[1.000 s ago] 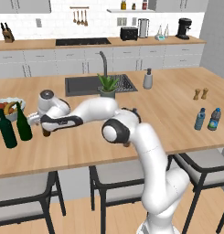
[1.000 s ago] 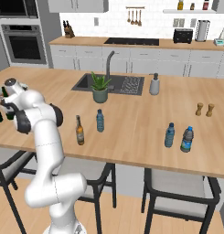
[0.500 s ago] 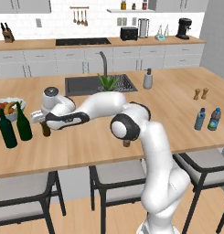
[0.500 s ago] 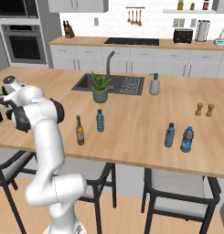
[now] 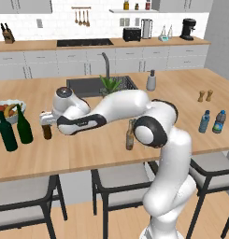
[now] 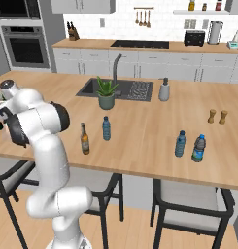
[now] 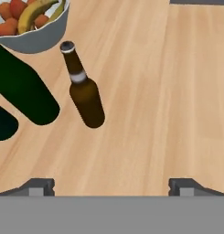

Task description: Move the plastic bottles in the middle to the plastics group, and the glass bottles in the middle to the glass group.

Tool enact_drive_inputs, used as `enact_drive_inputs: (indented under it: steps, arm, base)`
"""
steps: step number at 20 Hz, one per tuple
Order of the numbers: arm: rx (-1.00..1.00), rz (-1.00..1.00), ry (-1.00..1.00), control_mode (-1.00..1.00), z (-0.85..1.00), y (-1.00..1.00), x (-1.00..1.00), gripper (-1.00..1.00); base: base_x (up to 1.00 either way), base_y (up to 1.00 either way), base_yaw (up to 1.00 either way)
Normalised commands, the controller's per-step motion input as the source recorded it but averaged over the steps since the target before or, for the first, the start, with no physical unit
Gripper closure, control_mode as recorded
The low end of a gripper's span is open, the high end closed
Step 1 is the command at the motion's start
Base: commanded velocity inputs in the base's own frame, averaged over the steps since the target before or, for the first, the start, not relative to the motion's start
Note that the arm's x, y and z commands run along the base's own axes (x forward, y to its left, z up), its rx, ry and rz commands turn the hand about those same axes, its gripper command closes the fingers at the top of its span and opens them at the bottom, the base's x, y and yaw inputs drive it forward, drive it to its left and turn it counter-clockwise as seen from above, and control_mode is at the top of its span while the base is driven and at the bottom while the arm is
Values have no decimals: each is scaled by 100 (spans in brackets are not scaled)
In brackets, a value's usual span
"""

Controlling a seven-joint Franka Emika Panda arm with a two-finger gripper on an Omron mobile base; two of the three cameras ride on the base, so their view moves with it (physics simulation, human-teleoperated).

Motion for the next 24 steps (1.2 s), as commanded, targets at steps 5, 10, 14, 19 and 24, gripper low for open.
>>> enact_drive_inputs:
  steps: [5, 10, 14, 19, 24]
  arm:
    - [0, -4, 5, -100, 55, -54, -67, -100]
    - [0, -5, 2, -100, 55, -73, -76, -100]
    - [0, 0, 0, -100, 59, -88, -93, -100]
    - [-8, 2, -4, -100, 46, -98, -100, -100]
    - [-8, 9, -3, -100, 19, -95, -100, -100]
  base:
    - [0, 0, 0]
    - [0, 0, 0]
    - [0, 0, 0]
    - [0, 0, 0]
    - [0, 0, 0]
